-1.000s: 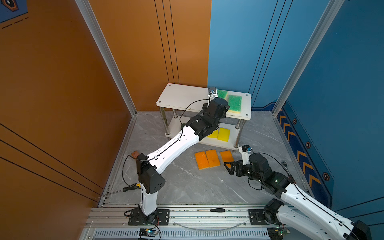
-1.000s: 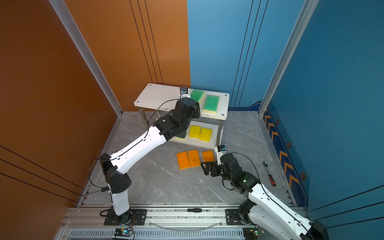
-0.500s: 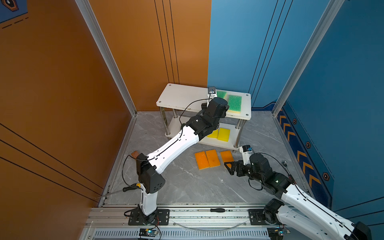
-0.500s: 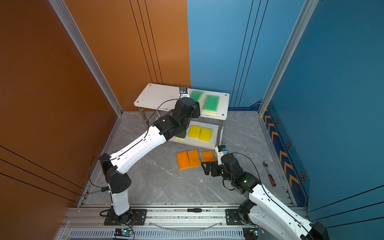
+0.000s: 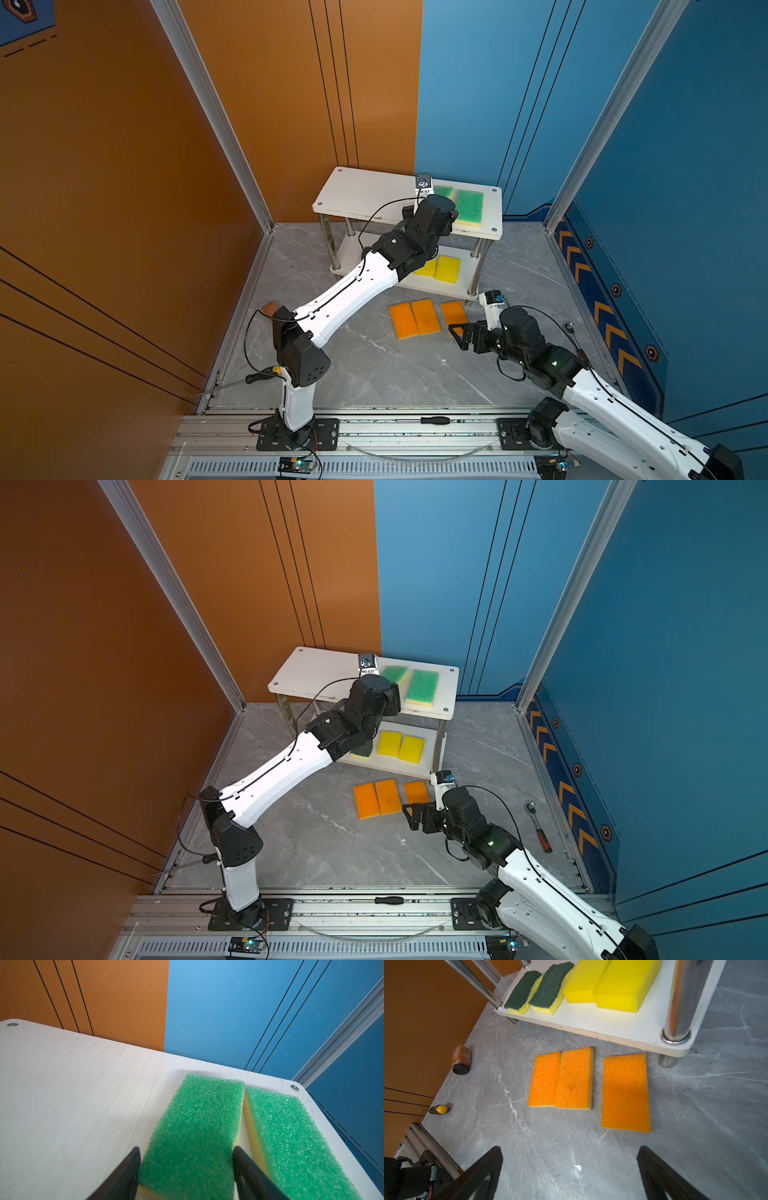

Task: Place and organize the cleaning sponges onto the shelf
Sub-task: 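Open the left gripper and release the green sponge on the shelf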

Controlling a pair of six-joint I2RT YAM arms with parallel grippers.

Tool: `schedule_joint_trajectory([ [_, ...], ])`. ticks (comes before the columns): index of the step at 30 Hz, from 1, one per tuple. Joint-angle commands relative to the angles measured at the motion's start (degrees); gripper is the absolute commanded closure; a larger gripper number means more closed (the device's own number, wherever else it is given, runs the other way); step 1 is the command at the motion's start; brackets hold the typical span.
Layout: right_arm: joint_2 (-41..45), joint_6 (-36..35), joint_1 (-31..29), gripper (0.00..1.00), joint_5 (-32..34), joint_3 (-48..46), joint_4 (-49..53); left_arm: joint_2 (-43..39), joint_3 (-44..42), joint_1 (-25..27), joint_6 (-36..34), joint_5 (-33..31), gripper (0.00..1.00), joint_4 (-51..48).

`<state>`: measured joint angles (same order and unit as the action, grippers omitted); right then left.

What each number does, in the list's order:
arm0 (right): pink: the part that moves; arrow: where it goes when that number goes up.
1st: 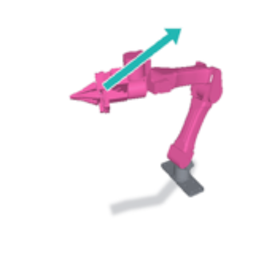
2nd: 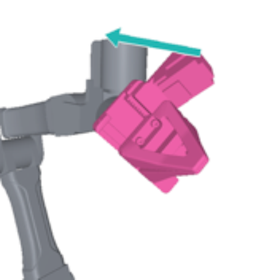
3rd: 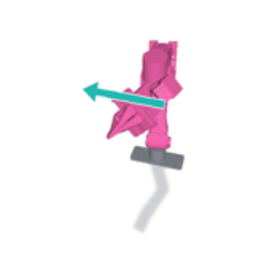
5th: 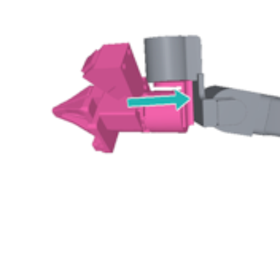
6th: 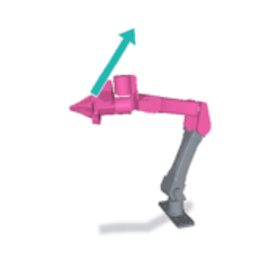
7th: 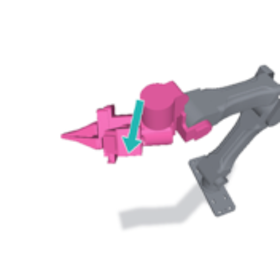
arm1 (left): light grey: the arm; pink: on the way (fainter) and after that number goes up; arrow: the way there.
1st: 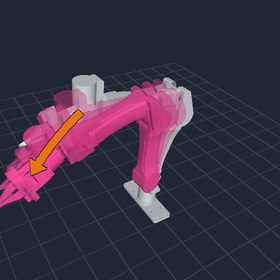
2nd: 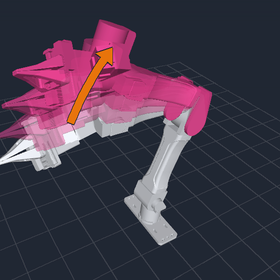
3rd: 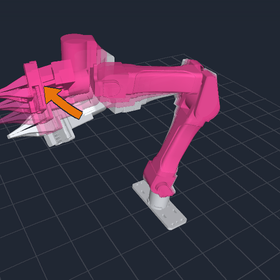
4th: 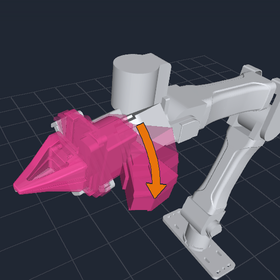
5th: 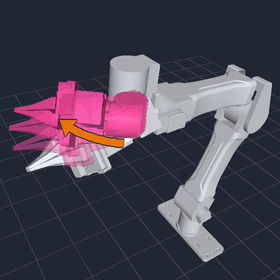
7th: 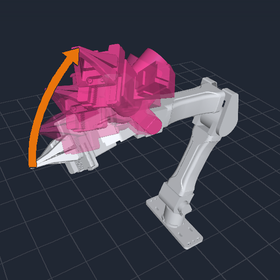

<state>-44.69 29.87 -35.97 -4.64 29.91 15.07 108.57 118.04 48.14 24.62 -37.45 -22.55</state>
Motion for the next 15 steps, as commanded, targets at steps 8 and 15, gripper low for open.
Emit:
schedule_joint_trajectory([
  [8, 0.65, -0.42, 0.41, 0.0, -0.29, -0.82, 1.66, -1.45, -0.06, 0.29, 1.77, 2.79, 0.23, -0.78],
  [15, 0.65, -0.42, 0.51, 0.0, -0.39, -0.81, 1.63, -1.71, -0.79, -0.07, 1.75, 2.09, 0.23, -0.66],
])
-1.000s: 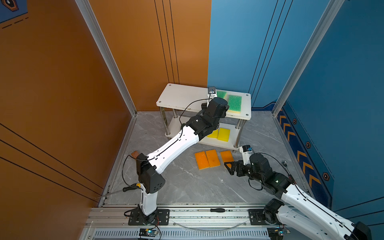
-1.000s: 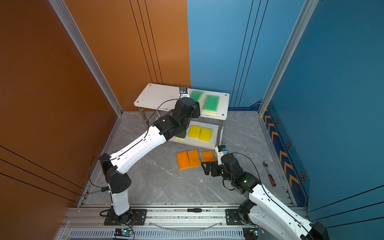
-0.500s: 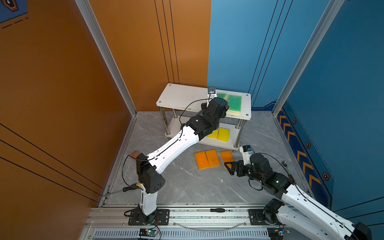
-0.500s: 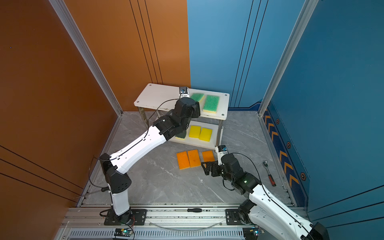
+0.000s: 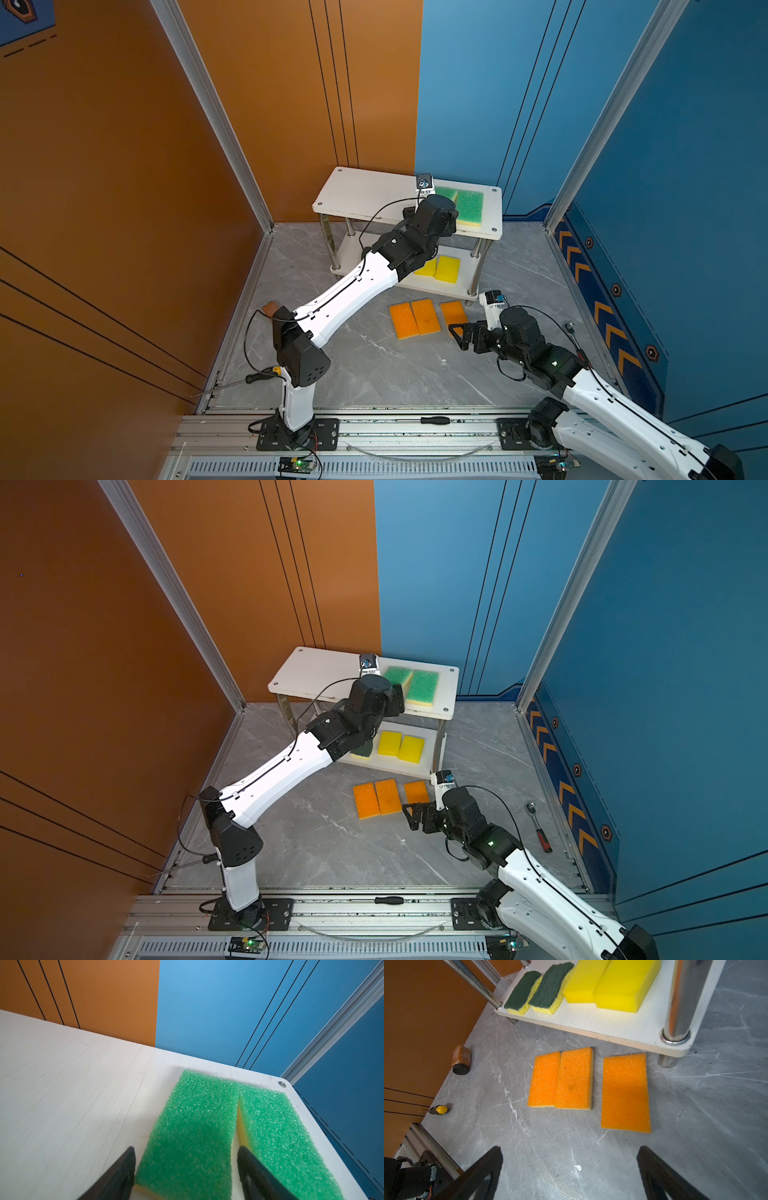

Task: Place and organize the cleaning sponges onto the shelf
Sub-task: 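Open the left gripper and release the green sponge on the shelf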

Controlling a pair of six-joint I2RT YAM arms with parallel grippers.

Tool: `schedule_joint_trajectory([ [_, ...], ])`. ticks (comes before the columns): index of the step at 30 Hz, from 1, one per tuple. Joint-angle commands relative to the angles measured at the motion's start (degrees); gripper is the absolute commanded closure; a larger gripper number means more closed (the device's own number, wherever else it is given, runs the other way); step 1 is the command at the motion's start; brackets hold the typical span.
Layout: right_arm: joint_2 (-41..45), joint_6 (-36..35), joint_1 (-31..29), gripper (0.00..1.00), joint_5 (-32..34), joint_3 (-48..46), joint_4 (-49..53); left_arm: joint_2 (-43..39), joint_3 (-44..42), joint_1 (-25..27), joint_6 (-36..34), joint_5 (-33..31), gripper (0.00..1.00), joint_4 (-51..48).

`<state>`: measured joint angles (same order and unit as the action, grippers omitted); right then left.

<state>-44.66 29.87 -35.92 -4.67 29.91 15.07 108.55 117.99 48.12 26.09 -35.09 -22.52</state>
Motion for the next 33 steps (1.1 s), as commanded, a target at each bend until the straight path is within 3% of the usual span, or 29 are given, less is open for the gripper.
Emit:
schedule_joint_trajectory([
  [1, 0.54, -0.47, 0.5, 0.0, -0.35, -0.87, 1.61, -1.74, -0.75, -0.04, 0.22, -0.21, 0.26, -0.61],
  [6, 0.37, -0.43, 0.5, 0.0, -0.43, -0.82, 1.48, -1.44, -0.75, -0.05, -0.37, -1.07, 0.33, -0.46],
  [16, 0.28, -0.42, 0.59, 0.0, -0.53, -0.82, 1.45, -1.46, -1.19, 0.5, -2.88, -5.87, 0.33, -0.5],
  [24, 0.28, -0.42, 0.68, 0.0, -0.52, -0.86, 1.48, -1.32, -1.0, 0.65, -2.27, -5.86, 0.23, -0.5],
  [33, 0.28, -0.38, 0.62, 0.0, -0.6, -0.93, 1.49, -3.06, -2.33, 0.7, -2.19, -5.87, 0.19, -0.09],
])
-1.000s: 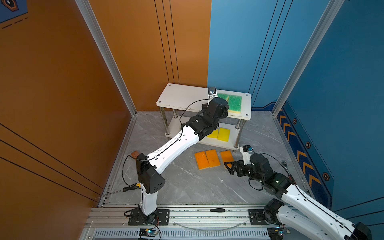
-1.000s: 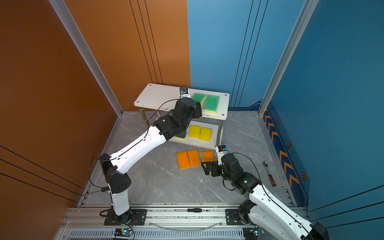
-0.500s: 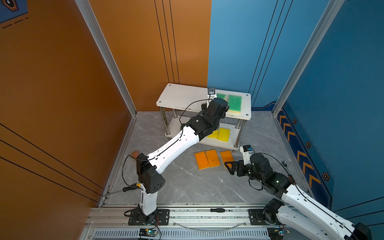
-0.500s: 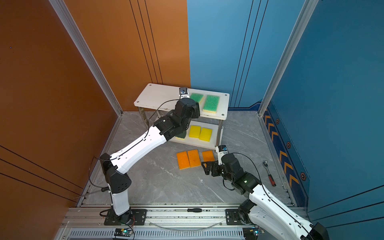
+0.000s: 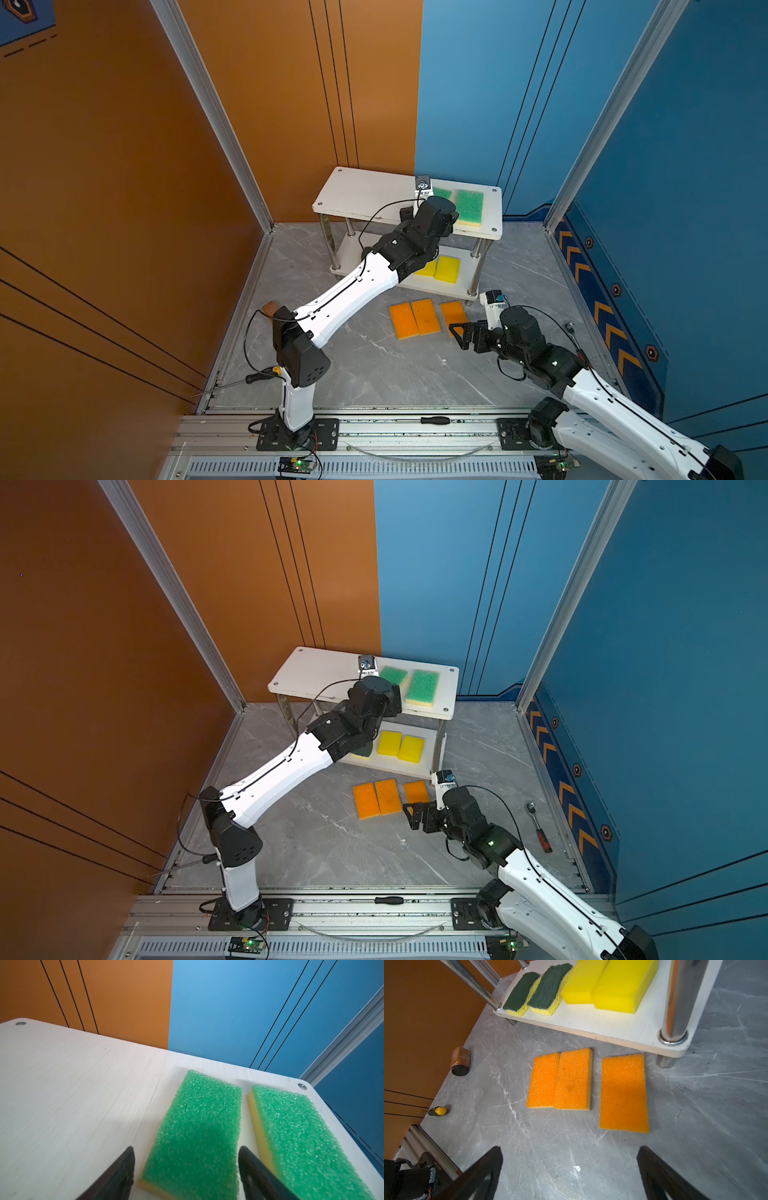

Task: Place and organize the cleaning sponges onto the shelf
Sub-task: 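Open the left gripper and release the green sponge on the shelf, then raise the left gripper off the green sponges and draw it back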

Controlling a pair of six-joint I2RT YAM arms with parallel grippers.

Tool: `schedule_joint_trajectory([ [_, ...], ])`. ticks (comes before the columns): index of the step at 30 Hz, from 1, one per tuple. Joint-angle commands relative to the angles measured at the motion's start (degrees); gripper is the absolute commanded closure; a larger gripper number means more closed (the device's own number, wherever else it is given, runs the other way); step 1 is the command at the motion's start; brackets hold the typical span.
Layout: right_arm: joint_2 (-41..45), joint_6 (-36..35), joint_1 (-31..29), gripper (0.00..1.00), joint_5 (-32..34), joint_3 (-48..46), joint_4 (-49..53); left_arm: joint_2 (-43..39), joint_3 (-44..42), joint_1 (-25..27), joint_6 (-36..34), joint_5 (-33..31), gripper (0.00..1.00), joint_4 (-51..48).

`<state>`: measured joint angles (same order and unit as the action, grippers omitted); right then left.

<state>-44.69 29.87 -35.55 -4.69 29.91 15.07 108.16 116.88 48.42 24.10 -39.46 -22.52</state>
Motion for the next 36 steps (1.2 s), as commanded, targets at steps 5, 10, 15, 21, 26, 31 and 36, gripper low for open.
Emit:
schedule_joint_trajectory([
  [5, 0.39, -0.26, 0.26, 0.0, -0.59, -0.94, 1.47, -5.03, -3.88, 0.18, -0.1, -1.49, 0.15, 1.4],
  [10, 0.3, -0.14, 0.23, 0.0, -0.67, -0.96, 1.29, -6.42, -5.16, 0.06, -0.1, -1.49, 0.09, 1.83],
  [15, 0.3, -0.07, 0.31, 0.0, -0.74, -1.0, 1.3, -7.77, -6.71, -0.09, 0.4, 0.31, 0.06, 3.23],
  [21, 0.48, 0.0, 0.3, 0.0, -0.71, -1.0, 1.37, -9.55, -8.42, -0.78, 1.68, 3.63, 0.02, 3.41],
  [26, 0.48, -0.07, 0.28, 0.0, -0.69, -1.04, 1.4, -13.19, -11.59, -2.78, 5.62, 12.51, 0.02, 3.54],
  [31, 0.21, 0.1, 0.3, 0.0, -0.85, -1.19, 1.01, -17.47, -15.22, -3.19, 6.54, 15.03, 0.02, 3.77],
  [36, -0.09, 0.28, 0.2, 0.0, -1.11, -0.89, 0.6, -20.77, -19.28, -4.82, 7.94, 17.15, 0.02, 5.4],
])
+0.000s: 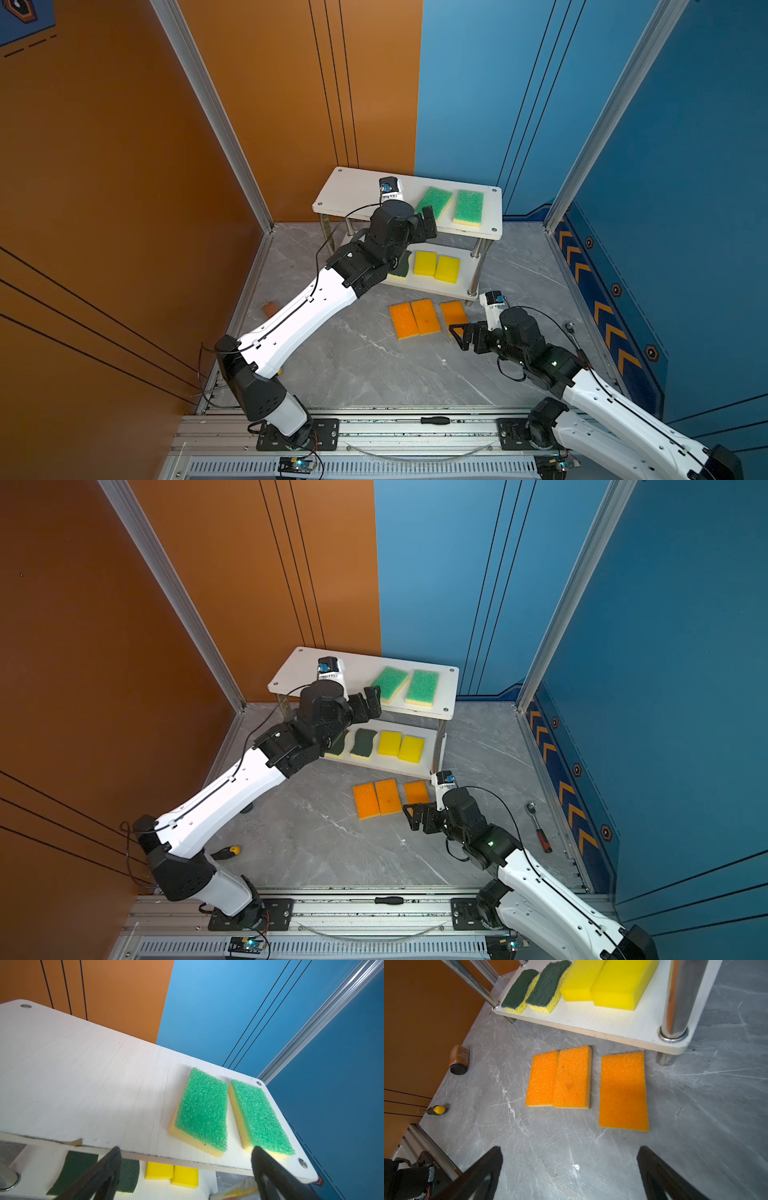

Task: Place and organize the cleaning sponges onto the shelf
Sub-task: 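Raise the left gripper off the green sponges and draw it back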

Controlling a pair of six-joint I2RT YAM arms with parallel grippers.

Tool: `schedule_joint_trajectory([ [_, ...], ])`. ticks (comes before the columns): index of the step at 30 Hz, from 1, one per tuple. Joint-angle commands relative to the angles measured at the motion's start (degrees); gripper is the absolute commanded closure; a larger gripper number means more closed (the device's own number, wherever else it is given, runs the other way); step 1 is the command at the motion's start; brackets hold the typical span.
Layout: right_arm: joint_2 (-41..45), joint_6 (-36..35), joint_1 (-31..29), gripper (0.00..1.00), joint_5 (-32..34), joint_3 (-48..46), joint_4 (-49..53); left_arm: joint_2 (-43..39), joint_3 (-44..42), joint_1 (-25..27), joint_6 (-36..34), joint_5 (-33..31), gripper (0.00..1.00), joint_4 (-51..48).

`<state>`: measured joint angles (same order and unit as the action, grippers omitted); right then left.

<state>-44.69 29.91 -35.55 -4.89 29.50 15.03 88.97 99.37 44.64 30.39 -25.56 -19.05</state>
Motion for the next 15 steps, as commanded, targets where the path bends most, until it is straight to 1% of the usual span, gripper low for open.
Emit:
schedule_joint_trajectory([
  [1, -0.13, 0.32, 0.17, 0.0, -0.95, -0.41, 0.62, -1.92, -2.55, -1.81, 2.8, 5.55, 0.02, 2.46],
  [4, -0.31, 0.32, 0.17, 0.0, -1.01, -0.36, 0.62, -2.87, -5.15, -4.12, 6.55, 11.98, 0.02, 5.22],
  [8, -0.4, 0.41, 0.12, 0.0, -1.0, -0.26, 0.62, -2.65, -5.79, -5.48, 8.81, 16.5, 0.02, 6.38],
  [11, -0.57, 0.32, 0.13, 0.0, -0.92, -0.27, 0.53, -2.05, -5.9, -6.23, 10.65, 21.47, 0.02, 7.67],
  [15, -1.08, 0.38, 0.07, 0.0, -1.09, -0.22, 0.27, -1.75, -5.68, -5.99, 11.88, 23.88, 0.02, 7.79],
])
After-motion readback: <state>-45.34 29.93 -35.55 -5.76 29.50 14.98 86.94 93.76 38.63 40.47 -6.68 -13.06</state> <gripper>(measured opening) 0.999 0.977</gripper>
